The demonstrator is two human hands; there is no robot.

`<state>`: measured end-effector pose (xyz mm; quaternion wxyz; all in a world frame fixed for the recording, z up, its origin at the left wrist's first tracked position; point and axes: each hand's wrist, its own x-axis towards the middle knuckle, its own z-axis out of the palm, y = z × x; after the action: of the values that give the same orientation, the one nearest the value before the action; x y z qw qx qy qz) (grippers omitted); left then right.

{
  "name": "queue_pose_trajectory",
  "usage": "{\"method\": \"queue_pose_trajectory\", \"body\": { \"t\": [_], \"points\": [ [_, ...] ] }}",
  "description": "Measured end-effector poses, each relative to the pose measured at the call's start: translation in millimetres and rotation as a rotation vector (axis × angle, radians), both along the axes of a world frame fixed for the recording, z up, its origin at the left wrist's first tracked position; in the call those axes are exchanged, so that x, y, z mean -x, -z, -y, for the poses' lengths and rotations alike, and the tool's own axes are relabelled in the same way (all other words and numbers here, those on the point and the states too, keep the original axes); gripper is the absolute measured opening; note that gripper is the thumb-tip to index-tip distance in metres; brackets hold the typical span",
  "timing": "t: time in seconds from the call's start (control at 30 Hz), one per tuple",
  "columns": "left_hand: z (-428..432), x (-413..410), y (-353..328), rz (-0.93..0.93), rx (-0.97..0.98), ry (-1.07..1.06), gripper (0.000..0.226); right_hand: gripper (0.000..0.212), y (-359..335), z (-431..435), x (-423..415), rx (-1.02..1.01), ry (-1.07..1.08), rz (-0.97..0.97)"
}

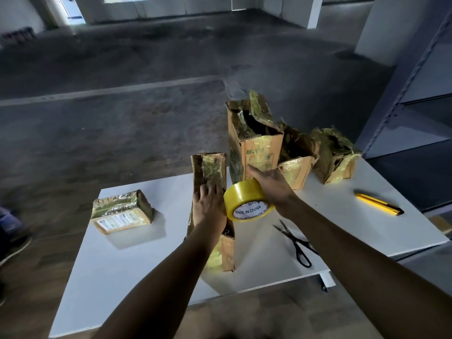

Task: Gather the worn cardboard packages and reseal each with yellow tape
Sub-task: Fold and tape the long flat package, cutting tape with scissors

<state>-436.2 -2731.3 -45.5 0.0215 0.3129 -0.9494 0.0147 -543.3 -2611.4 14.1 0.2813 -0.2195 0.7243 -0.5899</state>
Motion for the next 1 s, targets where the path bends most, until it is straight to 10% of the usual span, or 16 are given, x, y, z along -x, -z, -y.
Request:
{"method": "queue_pose_trajectory", "body": {
  "t": [0.17,0.63,1.0],
  "points": [
    [7,-5,6,-0.099,-0.033,0.007,0.041,0.090,3,-8,4,-0.088,-0.118,-0.062],
    [9,-7,1,-0.082,-0.236,-0.056,0.063,0.057,65,-33,3,-0.115,-0.263,0.015],
    [1,0,-2,-0.047,-0.222,-0.053,0.046,0.054,103,-39,25,-0.343,-0.262,-0.406]
  ]
}}
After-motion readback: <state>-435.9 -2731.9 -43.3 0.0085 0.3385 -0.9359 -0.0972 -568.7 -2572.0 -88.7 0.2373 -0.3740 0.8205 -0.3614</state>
